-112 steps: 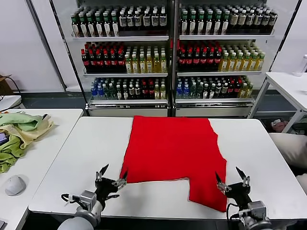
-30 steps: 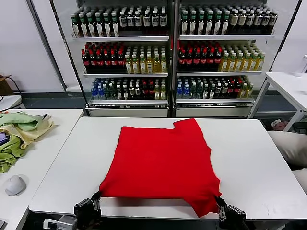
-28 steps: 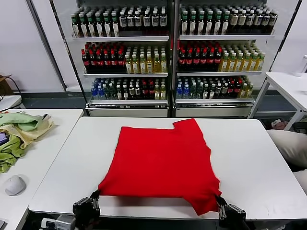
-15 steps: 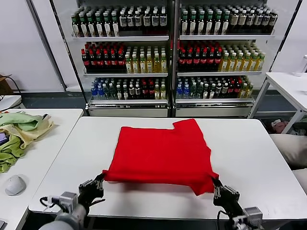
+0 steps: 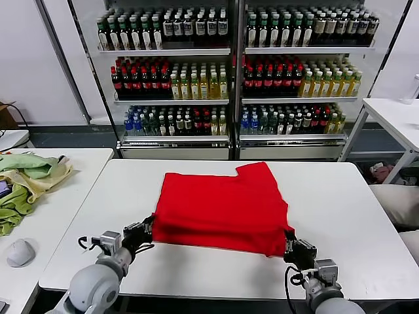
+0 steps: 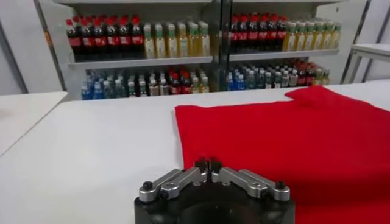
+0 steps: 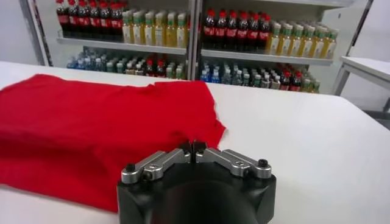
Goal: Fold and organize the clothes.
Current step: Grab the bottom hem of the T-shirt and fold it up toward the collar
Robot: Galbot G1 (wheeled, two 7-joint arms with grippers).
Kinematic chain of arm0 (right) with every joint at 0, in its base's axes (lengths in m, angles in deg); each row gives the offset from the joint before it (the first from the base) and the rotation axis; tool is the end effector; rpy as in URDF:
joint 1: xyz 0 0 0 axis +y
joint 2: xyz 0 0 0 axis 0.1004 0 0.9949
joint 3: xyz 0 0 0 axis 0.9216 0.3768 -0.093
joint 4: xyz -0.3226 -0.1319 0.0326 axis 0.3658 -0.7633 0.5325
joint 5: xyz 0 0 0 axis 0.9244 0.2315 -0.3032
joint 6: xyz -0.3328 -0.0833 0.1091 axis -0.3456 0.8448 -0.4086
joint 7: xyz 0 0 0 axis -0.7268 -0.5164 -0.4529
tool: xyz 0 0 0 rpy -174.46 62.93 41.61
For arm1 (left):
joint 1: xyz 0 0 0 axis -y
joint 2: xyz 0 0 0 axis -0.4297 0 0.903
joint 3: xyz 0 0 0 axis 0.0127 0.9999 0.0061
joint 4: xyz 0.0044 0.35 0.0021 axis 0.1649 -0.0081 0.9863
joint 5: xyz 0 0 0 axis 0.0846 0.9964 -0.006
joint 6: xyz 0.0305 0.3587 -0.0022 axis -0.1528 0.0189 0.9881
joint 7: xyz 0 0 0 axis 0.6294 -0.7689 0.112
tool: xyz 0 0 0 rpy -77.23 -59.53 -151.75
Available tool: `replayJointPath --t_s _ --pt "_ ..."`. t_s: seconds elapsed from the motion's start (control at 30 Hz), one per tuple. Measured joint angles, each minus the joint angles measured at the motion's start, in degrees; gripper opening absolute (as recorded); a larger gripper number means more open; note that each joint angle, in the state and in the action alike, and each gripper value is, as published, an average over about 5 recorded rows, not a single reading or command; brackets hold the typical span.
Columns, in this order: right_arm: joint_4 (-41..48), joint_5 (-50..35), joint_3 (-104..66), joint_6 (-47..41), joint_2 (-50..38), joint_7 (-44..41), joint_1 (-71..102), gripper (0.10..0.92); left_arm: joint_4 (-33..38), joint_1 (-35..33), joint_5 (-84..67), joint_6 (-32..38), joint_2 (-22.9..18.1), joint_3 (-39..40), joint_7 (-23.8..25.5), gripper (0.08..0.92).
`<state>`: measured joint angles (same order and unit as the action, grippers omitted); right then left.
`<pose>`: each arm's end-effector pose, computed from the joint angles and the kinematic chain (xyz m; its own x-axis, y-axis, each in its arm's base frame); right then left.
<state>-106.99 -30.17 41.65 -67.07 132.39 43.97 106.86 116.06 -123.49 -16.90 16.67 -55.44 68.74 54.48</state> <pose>0.2184 -0.0349 -0.2663 -0.9256 -0.0720 0.3716 -0.1048 0.9921 -0.0687 0.2902 0.0543 -0.2666 -0.8779 0.1969 0.4365 0.2191 0.9757 0.0005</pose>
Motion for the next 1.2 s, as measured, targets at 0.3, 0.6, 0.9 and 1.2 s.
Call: replayJointPath --t_s 0.3,0.6,0.9,1.2 --pt "2.09 0.53 0.87 -0.49 0.65 0.65 -2.14 0.113 -4.93 4.41 1.30 0.36 -1.04 1.50 1.87 0.085" --pt "3.80 1.49 1.70 -1.20 1.38 0.36 -3.84 0.196 -7.80 7.24 2.41 0.78 -2.18 2.66 2.98 0.105" --pt "4.14 1.47 0.72 -2.63 1.33 0.35 -3.23 0.446 -11.97 8.90 5.39 1.53 -2.81 3.29 3.47 0.346" --pt "0.82 1.68 -1.06 -2.34 1.27 0.52 0.91 0.705 -9.25 5.62 5.05 1.37 -0.72 1.14 2.44 0.606"
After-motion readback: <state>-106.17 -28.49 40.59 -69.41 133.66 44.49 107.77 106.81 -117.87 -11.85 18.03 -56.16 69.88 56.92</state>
